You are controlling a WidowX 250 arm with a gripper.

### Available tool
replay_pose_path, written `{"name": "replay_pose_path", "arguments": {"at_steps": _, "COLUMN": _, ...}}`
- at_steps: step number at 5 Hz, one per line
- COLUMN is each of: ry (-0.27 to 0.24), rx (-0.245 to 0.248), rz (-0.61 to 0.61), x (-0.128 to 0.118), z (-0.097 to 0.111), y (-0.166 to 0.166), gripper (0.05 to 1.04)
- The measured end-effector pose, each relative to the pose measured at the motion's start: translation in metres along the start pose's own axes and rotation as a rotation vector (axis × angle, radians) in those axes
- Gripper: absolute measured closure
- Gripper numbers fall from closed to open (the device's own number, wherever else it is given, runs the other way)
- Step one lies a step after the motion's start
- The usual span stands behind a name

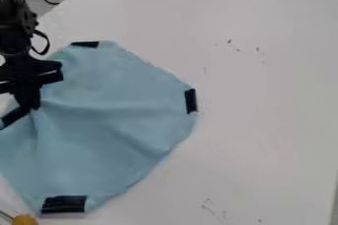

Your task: Move the cloth to the bottom left of the table

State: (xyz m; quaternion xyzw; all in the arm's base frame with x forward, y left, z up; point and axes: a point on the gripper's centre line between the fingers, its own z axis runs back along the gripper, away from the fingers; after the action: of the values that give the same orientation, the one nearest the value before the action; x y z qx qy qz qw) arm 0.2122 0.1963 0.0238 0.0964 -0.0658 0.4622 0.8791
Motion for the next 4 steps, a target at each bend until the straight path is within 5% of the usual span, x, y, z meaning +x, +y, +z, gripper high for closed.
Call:
{"name": "replay_pose_path", "arguments": {"at_steps": 1, "ry": 0.027, "rx": 0.027, "rz": 0.088, "x": -0.019, "z": 0.003, "y": 0.001, "gripper": 1.026}}
{"name": "replay_pose_path", "arguments": {"at_steps": 2, "ry": -0.01, "rx": -0.015, "rz": 0.105, "x": -0.023, "z": 0.005, "y": -0.01, "gripper": 1.006}}
{"name": "replay_pose_path", "arguments": {"at_steps": 3, "ry": -0.061, "rx": -0.088, "rz": 0.024, "x": -0.009, "z": 0.009, "y": -0.021, "gripper": 0.854}}
{"name": "replay_pose_path", "arguments": {"at_steps": 4, "ry": -0.137, "rx": -0.117, "rz": -0.086, "x": 0.019, "z": 0.023, "y": -0.027, "gripper": 0.595}}
